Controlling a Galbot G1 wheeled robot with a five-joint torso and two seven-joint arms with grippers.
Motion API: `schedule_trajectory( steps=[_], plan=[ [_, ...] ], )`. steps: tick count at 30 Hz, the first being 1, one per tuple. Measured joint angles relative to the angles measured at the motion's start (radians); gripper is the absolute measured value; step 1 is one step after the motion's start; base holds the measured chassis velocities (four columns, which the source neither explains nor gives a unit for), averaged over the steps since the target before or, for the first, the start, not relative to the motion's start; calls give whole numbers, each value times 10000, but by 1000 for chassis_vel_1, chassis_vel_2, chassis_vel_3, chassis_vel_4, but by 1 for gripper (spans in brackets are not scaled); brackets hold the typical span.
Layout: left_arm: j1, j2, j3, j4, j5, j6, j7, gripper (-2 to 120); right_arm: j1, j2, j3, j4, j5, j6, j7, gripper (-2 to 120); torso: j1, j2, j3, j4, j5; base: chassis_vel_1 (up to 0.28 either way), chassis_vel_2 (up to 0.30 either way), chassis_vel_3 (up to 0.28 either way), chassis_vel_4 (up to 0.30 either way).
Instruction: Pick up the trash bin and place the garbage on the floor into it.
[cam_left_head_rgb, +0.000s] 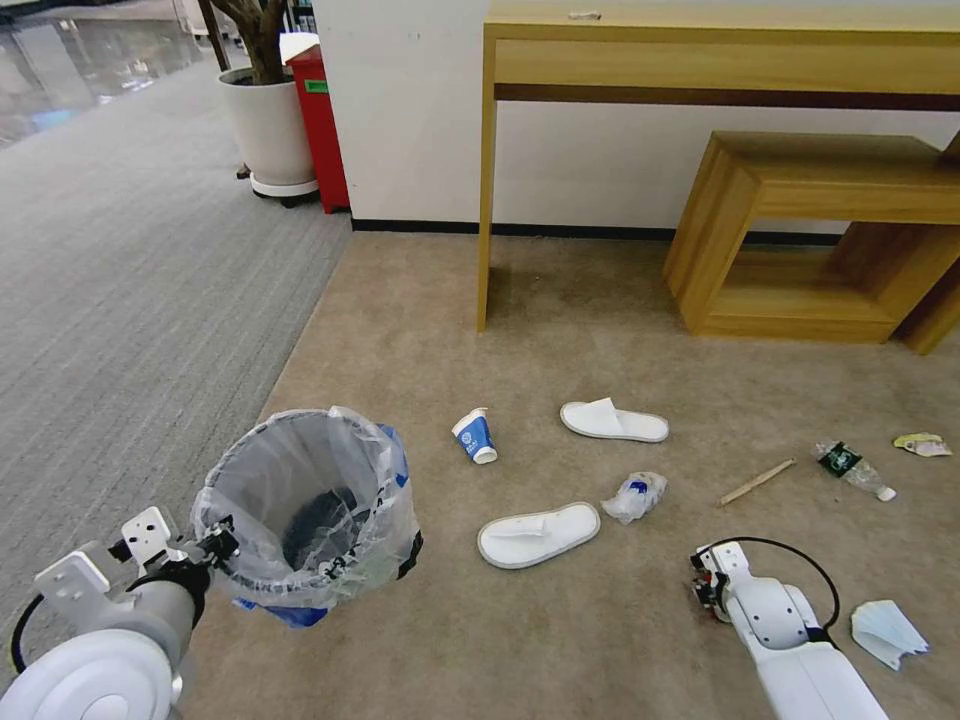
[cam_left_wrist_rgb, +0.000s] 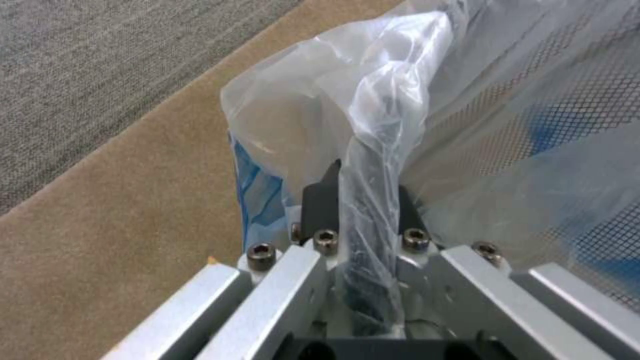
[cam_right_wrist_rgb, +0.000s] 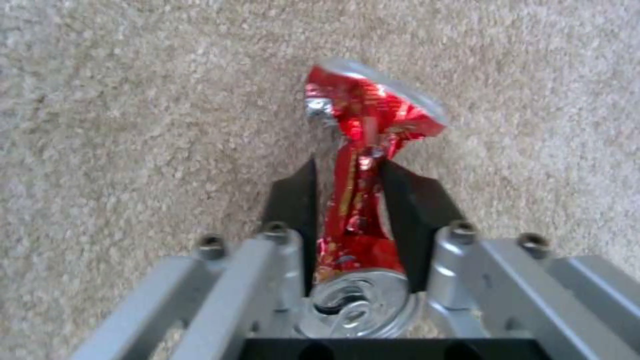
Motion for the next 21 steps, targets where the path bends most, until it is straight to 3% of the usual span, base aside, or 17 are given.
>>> schedule_trajectory(
  steps=[6, 15, 21],
  plan=[
    [14, -4, 33, -13, 55, 0, 3, 1, -200, -148, 20, 276, 87, 21, -49, 0, 0, 0, 1, 0, 3, 0, 0, 0, 0],
    [46, 19, 48, -38, 82, 2, 9, 1, -444, -292, 67, 593, 218, 249, -49, 0, 2, 0, 1, -2, -1, 0, 0, 0, 0],
    [95, 78, 278, -27, 252, 14, 54, 1, -789, -561, 113, 1160, 988, 1320, 246, 0, 2, -1, 2, -3, -3, 0, 0, 0, 0]
  ],
)
